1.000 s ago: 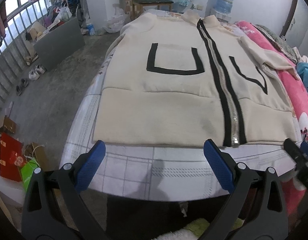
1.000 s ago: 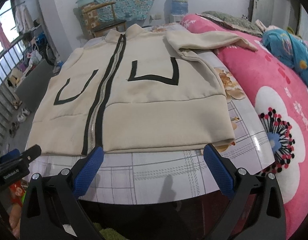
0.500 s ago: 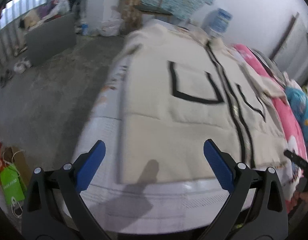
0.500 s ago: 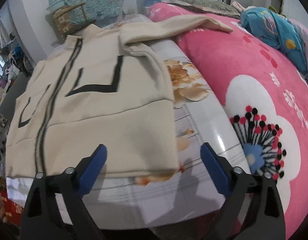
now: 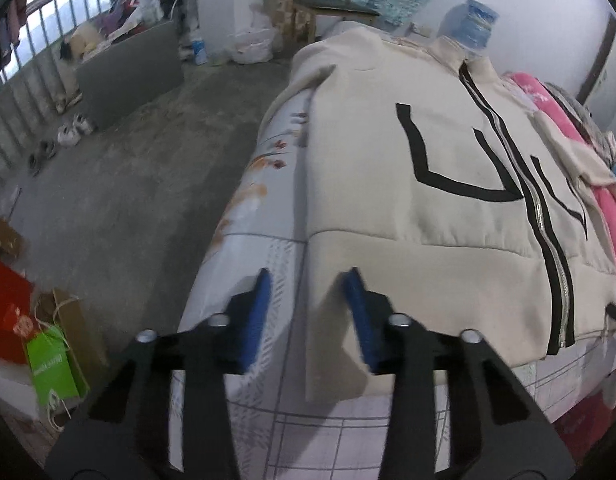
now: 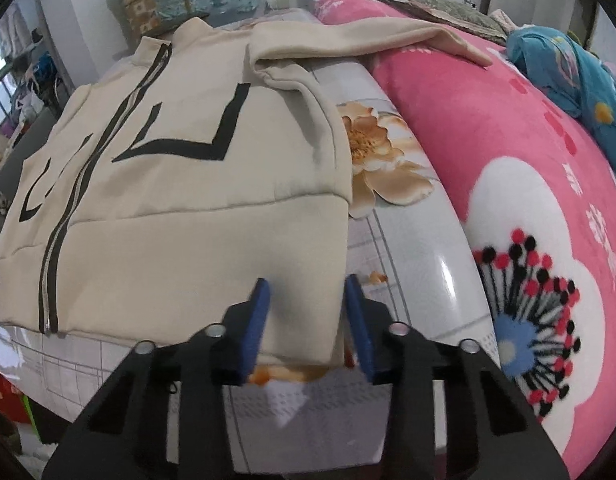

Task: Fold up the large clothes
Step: 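Move both tools toward the jacket hem and lower them onto it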

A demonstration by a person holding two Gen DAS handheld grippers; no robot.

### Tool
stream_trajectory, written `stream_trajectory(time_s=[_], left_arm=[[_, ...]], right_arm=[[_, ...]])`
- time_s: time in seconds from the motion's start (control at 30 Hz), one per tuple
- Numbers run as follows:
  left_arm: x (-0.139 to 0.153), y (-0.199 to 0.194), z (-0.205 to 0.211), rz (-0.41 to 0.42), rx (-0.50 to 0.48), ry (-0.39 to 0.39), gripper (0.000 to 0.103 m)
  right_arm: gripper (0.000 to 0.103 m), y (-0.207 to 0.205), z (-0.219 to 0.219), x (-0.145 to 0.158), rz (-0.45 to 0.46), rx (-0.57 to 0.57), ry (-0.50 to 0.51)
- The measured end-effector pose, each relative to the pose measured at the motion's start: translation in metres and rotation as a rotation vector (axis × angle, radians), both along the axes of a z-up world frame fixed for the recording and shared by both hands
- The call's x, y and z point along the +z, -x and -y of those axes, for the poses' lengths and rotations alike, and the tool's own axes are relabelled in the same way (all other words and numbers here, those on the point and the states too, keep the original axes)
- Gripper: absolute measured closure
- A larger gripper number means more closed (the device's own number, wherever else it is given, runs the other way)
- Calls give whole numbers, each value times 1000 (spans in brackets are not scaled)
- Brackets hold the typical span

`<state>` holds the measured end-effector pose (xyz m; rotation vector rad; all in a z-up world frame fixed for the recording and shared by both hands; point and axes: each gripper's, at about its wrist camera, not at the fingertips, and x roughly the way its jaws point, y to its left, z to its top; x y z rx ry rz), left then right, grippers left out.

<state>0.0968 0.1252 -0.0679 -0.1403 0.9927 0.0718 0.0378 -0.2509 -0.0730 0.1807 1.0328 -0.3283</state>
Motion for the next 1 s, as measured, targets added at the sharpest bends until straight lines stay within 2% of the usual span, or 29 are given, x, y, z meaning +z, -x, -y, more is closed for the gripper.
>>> stream_trajectory(time_s=[0.07, 0.13, 0.2, 0.4, 0.57, 0.7, 0.87, 0.97, 1.0], left_arm=[[-2, -3, 7, 1, -27, -3, 90], [1, -2, 13, 11, -42, -53, 98], [7, 1, 18, 27, -64, -87, 99], [46, 23, 22, 102, -124, -97, 99], [62, 52, 28, 108, -145, -115, 99], [57, 76, 24, 50, -129, -113, 99], [32, 88, 10, -52, -105, -78, 95], [39, 88, -3, -38, -80, -70, 91], [46, 88, -7, -9, -80, -66, 84]], right_arm=[[80, -5, 2, -1, 15, 14, -6], [92, -6, 2, 2, 19, 23, -21], [94, -4, 2, 9, 36, 29, -24], [97, 19, 1, 45, 132, 38, -28], [97, 51, 3, 57, 144, 34, -50], [97, 76, 1, 51, 107, 26, -73], [96, 88, 6, 31, 48, 4, -109], [86, 88, 10, 38, 52, -4, -104], [76, 88, 9, 49, 73, -1, -76]])
